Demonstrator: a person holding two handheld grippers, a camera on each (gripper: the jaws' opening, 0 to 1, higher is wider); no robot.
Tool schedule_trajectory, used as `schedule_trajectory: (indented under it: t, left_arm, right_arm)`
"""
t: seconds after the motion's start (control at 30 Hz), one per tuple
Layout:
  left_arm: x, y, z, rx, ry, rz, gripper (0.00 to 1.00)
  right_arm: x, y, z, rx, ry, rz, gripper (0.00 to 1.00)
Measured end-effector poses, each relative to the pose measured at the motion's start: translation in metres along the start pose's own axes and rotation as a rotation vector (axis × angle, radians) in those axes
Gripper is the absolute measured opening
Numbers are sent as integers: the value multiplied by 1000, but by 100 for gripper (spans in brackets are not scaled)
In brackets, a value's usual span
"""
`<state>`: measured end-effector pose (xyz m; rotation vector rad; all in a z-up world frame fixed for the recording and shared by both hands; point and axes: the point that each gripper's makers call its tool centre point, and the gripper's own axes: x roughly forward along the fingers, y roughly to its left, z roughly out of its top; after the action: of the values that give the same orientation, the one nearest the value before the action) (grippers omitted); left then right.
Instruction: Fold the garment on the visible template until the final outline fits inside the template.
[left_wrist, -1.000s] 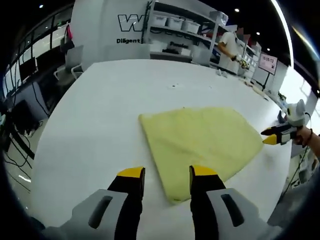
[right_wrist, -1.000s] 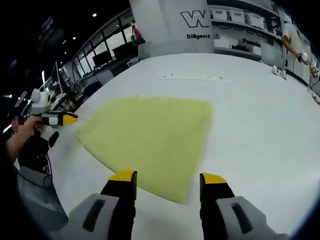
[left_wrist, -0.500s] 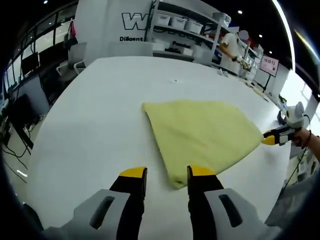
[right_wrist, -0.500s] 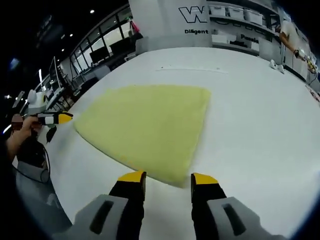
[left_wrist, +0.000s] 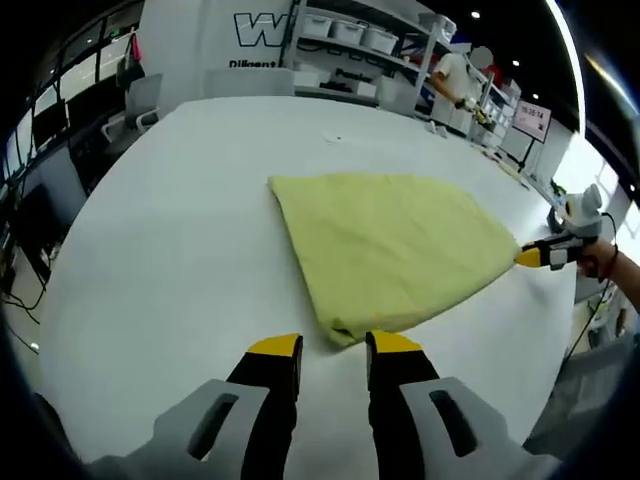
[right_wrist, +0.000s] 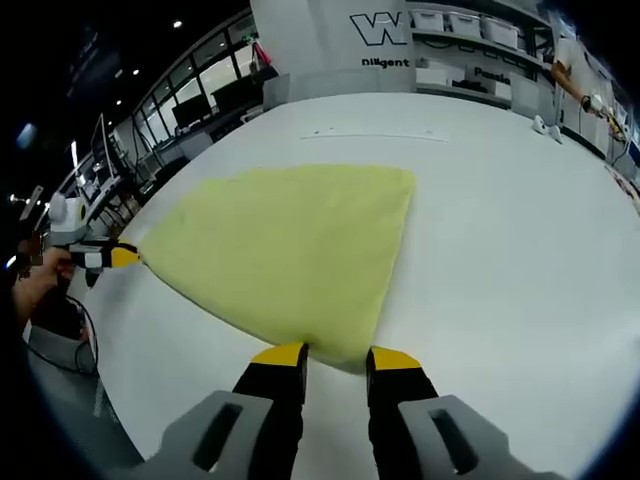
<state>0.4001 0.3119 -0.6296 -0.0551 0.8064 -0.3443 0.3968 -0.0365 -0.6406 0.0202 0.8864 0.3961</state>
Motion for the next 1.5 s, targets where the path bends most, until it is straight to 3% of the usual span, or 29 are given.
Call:
schedule_trajectory:
  t: [0.27, 0.4, 0.57, 0.63, 0.73, 0.8, 0.87, 1.0, 1.17, 1.33, 1.43, 1.5]
  left_arm:
    - [7, -7, -2, 86, 8, -38, 6]
    - [8, -11, -3, 132, 9, -63, 2]
    - [2, -13, 4, 320, 7, -96, 1]
    - [-1, -13, 7, 338, -2, -118, 1]
    - [-6, -9, 8, 437, 14, -134, 1]
    - [-9, -13, 8, 444, 16, -166, 1]
    - [-10, -14, 8, 524, 33, -174, 1]
    - [-11, -18, 5, 606, 57, -201, 1]
    - [-12, -14, 3, 630, 74, -198, 1]
    - [-14, -11, -3, 589, 81, -182, 1]
    - [-17, -4, -13, 568, 111, -161, 1]
    - [-20, 0, -14, 523, 103, -145, 1]
  right_arm:
    - [1, -1, 1, 2, -3, -6, 14]
    - [2, 0, 1, -10, -3, -3, 4]
    - [-1, 2, 3, -55, -8, 11, 0]
    - [-2, 1, 4, -78, -5, 11, 0]
    - [-4, -1, 6, -76, -9, 12, 0]
    - [-5, -1, 6, -75, -12, 13, 0]
    - [-6, -1, 5, -103, -3, 14, 0]
    - [-6, -3, 5, -96, -3, 10, 0]
    - [-8, -4, -1, -99, 33, 10, 0]
    - [-13, -8, -8, -109, 59, -7, 0]
    - [-19, -21, -15, -144, 103, -70, 0]
    - [-19, -19, -16, -145, 96, -61, 0]
